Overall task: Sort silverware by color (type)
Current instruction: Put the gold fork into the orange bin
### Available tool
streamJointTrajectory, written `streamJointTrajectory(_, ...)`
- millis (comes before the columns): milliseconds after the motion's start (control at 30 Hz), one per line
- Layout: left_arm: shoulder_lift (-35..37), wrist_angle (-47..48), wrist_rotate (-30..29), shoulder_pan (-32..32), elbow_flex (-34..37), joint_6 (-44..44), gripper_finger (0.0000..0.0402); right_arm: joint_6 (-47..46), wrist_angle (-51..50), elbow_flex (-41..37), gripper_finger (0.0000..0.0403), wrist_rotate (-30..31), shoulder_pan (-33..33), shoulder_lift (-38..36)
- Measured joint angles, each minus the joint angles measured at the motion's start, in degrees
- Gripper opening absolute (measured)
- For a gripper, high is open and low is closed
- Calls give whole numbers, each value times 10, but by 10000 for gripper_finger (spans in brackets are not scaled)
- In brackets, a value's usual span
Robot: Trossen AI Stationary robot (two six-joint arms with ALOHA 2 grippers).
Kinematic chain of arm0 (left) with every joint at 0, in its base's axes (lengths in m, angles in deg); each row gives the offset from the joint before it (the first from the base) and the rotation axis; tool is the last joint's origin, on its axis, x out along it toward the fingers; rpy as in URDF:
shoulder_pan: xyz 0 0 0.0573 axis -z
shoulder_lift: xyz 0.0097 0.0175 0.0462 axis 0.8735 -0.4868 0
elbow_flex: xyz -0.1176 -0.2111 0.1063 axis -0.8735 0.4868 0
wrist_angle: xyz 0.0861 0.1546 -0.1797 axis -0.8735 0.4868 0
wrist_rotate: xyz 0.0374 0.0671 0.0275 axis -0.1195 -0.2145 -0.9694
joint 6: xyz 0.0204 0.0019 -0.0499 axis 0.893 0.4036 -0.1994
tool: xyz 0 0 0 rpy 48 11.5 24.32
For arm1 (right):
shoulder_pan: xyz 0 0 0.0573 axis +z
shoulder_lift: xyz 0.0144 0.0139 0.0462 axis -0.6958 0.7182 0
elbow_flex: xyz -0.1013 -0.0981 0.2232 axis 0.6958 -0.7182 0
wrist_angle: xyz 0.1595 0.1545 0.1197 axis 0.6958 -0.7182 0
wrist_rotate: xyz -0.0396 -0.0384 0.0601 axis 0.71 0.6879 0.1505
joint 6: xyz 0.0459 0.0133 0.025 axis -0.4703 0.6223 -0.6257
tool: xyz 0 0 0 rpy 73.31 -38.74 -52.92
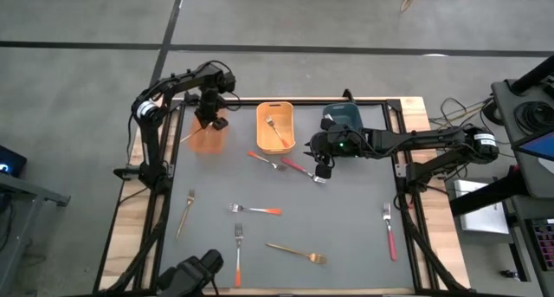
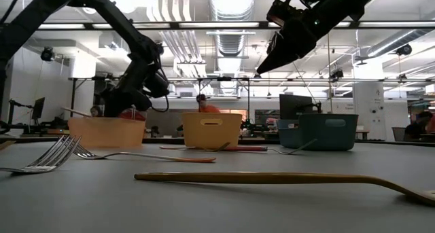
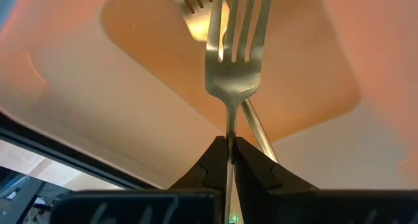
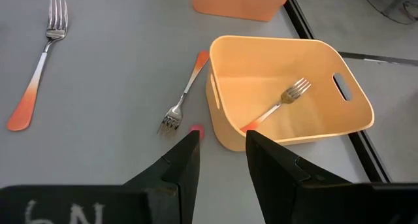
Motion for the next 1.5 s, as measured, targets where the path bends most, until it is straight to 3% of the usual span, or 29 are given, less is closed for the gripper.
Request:
streamJointTrajectory(667,-5,-28,1,0,0,-19,0,0,2,0,116,0,0,0)
streamJointTrajectory(900,-5,-33,38,0,0,-28,0,4,2,0,116,0,0,0)
streamJointTrajectory(1500,-5,-48,42,0,0,-60,2,3,1,0,116,0,0,0)
